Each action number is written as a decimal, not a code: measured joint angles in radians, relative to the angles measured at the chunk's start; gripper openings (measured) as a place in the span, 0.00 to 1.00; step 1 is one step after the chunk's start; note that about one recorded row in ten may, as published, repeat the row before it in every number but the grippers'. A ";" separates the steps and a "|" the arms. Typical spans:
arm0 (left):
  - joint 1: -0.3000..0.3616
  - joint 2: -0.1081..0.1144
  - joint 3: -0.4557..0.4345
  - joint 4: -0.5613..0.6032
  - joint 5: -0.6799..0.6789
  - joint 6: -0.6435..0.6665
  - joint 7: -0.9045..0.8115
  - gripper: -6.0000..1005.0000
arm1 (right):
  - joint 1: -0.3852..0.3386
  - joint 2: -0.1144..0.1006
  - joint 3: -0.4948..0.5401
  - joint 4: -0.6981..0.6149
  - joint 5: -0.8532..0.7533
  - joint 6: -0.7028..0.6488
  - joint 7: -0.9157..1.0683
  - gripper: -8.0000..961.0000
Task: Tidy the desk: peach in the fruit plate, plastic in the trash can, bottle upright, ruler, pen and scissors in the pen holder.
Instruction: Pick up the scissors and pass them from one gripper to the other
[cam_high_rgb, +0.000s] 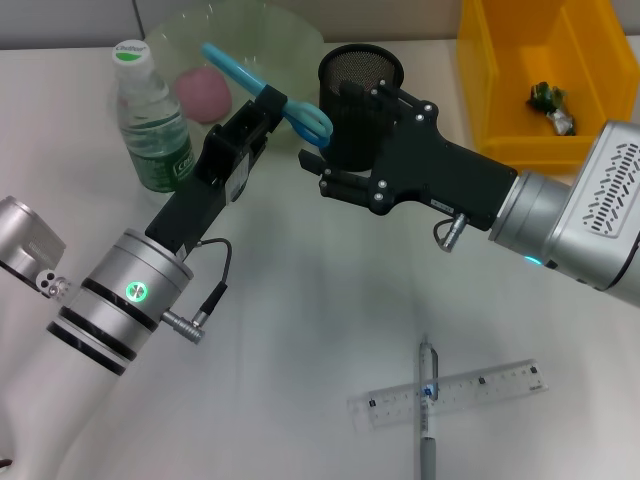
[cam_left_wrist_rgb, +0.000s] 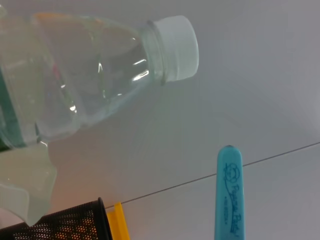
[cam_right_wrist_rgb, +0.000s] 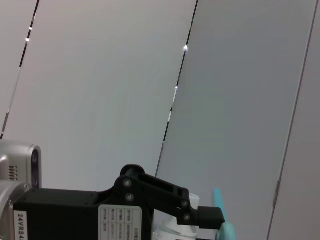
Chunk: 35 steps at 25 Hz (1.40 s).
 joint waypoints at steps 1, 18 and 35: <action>0.000 0.000 0.000 0.000 0.000 0.000 0.000 0.26 | 0.000 0.000 0.000 0.000 0.000 0.000 0.001 0.85; 0.002 0.000 0.003 -0.001 0.000 -0.003 0.000 0.26 | 0.002 0.000 0.004 0.007 0.000 -0.001 0.000 0.84; 0.010 0.000 -0.026 -0.005 0.052 -0.003 -0.002 0.26 | 0.004 0.000 0.014 0.027 -0.007 0.001 -0.005 0.80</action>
